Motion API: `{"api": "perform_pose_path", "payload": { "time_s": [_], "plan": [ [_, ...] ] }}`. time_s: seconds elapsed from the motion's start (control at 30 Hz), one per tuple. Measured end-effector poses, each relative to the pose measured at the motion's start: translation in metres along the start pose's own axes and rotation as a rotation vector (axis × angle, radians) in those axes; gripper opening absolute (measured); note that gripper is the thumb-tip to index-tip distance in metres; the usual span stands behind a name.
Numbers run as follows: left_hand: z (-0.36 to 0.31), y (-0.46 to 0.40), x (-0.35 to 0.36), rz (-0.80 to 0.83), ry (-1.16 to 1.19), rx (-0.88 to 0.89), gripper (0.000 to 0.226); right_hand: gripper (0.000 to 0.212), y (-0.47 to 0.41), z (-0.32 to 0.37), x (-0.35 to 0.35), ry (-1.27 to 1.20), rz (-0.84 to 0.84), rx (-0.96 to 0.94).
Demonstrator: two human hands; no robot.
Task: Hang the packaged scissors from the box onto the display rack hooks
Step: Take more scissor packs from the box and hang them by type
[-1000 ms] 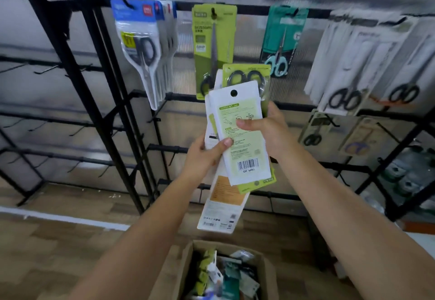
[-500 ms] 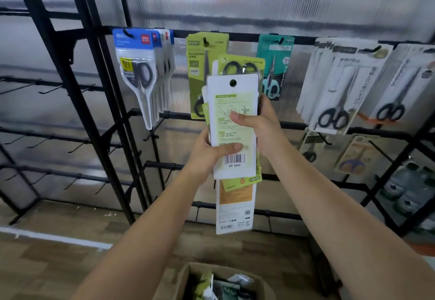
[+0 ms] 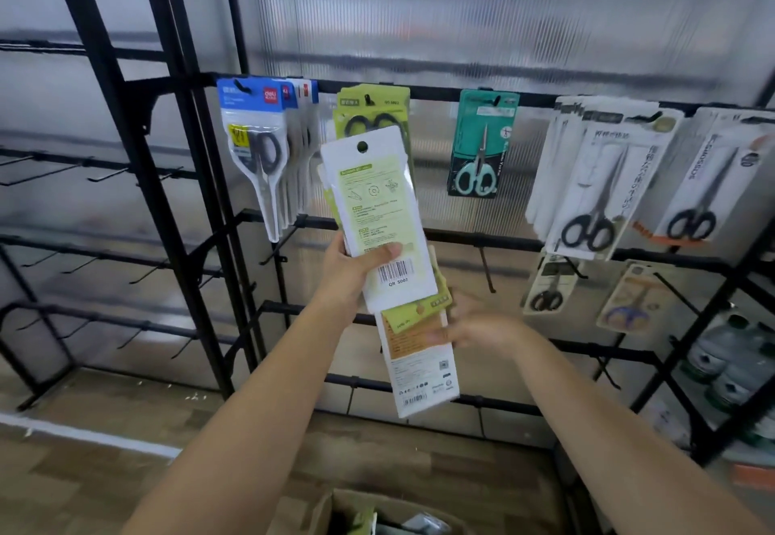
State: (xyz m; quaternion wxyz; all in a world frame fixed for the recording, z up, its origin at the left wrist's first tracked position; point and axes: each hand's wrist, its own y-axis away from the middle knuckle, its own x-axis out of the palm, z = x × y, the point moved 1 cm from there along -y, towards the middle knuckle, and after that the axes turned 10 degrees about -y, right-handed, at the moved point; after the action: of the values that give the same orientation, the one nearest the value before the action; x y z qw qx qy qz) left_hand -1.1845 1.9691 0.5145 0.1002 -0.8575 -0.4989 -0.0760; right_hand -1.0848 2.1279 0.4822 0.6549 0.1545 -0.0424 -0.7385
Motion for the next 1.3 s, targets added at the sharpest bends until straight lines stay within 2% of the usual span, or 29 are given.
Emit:
{"api": "perform_pose_path", "payload": {
  "time_s": [0.1, 0.2, 0.37, 0.47, 0.57, 0.67, 0.8, 0.87, 0.93, 1.07, 1.13, 1.2, 1.27, 1.3],
  "plan": [
    [-0.004, -0.002, -0.003, -0.075, 0.102, -0.005, 0.045, 0.038, -0.004, -0.029, -0.003, 0.042, 0.038, 0.103],
    [-0.007, -0.002, -0.007, -0.142, 0.098, -0.021, 0.049, 0.028, -0.006, -0.041, -0.009, -0.012, -0.068, 0.058],
    [-0.016, 0.000, -0.016, -0.202, 0.130, 0.009, 0.040, 0.025, 0.001, -0.051, -0.025, 0.017, -0.160, 0.045],
    [-0.023, 0.001, -0.027, -0.228, 0.107, 0.028, 0.045, 0.028, 0.008, -0.060, -0.036, -0.010, -0.232, 0.036],
    [-0.023, 0.003, -0.036, -0.253, 0.065, 0.033, 0.053, 0.026, 0.012, -0.060, -0.041, -0.122, -0.308, -0.003],
    [-0.016, 0.005, -0.040, -0.292, 0.021, 0.024, 0.047, 0.023, 0.016, -0.045, -0.035, -0.272, -0.418, -0.148],
    [0.000, 0.012, -0.032, -0.304, -0.009, -0.030, 0.038, 0.026, 0.017, -0.013, -0.018, -0.344, -0.462, -0.409],
    [0.011, 0.016, -0.022, -0.294, -0.021, -0.032, 0.038, 0.029, 0.017, 0.004, -0.004, -0.268, -0.467, -0.549],
    [0.021, 0.021, -0.009, -0.276, -0.038, -0.033, 0.042, 0.041, 0.016, 0.017, 0.013, -0.143, -0.428, -0.644],
    [0.032, 0.024, 0.009, -0.229, 0.015, -0.020, 0.039, 0.053, 0.010, 0.026, 0.029, -0.010, -0.207, -0.495],
    [0.031, 0.024, 0.011, -0.238, 0.006, -0.033, 0.040, 0.046, 0.012, 0.029, 0.030, -0.018, -0.124, -0.488],
    [0.030, 0.024, 0.010, -0.231, -0.019, -0.037, 0.043, 0.040, 0.017, 0.035, 0.028, 0.014, -0.126, -0.550],
    [0.029, 0.024, 0.009, -0.215, -0.031, -0.055, 0.044, 0.053, 0.016, 0.037, 0.023, 0.148, -0.189, -0.605],
    [0.028, 0.024, 0.009, -0.216, -0.050, -0.066, 0.043, 0.065, 0.013, 0.038, 0.020, 0.195, -0.217, -0.600]
  ]
}}
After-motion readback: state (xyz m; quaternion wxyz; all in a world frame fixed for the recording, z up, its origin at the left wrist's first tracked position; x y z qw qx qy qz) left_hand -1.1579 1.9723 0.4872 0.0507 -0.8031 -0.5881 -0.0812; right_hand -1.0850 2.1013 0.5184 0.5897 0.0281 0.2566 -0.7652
